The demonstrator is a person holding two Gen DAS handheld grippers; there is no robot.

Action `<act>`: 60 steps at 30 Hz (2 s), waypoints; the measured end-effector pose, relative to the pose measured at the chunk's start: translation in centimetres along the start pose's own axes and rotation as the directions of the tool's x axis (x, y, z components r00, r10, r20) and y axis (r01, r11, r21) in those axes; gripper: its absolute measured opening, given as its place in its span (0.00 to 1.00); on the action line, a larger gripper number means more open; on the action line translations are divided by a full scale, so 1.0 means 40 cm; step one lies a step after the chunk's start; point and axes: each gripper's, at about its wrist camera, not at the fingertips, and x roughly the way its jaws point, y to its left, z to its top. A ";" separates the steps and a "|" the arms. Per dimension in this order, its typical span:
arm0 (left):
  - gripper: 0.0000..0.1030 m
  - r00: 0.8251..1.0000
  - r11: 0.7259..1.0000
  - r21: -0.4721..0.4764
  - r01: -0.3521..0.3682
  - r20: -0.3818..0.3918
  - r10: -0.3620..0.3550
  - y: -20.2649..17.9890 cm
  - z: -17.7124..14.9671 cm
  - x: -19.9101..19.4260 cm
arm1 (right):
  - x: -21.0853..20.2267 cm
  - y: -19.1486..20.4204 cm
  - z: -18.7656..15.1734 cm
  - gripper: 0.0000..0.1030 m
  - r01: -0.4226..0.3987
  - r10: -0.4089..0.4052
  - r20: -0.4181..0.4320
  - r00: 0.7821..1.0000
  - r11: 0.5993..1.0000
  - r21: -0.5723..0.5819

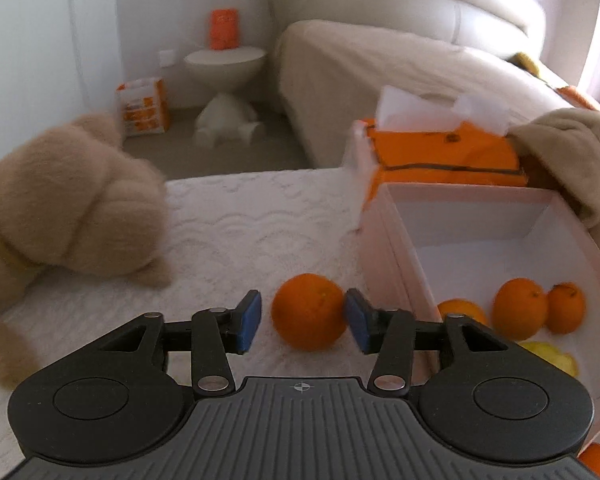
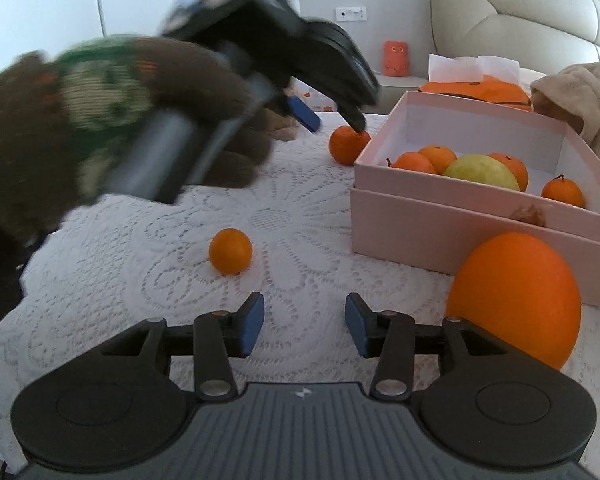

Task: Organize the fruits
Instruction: 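Grasp a mandarin on the bed with the left gripper, then grasp a mandarin with the right gripper while the left carries its mandarin to the box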

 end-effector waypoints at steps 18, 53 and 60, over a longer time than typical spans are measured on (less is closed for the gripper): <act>0.57 0.997 0.995 -0.073 0.064 -0.036 -0.066 0.053 -0.006 0.023 | -0.012 0.005 -0.007 0.53 0.001 -0.001 0.001 1.000 1.000 -0.022; 0.48 0.990 0.984 -0.173 -0.048 0.124 0.070 0.208 -0.453 -0.394 | 0.008 0.060 0.006 0.81 0.018 -0.023 -0.063 0.998 0.996 -0.082; 0.48 0.988 0.983 -0.175 -0.045 0.140 0.071 0.220 -0.464 -0.409 | 0.021 0.107 0.056 0.56 0.017 -0.018 -0.010 1.000 0.992 -0.122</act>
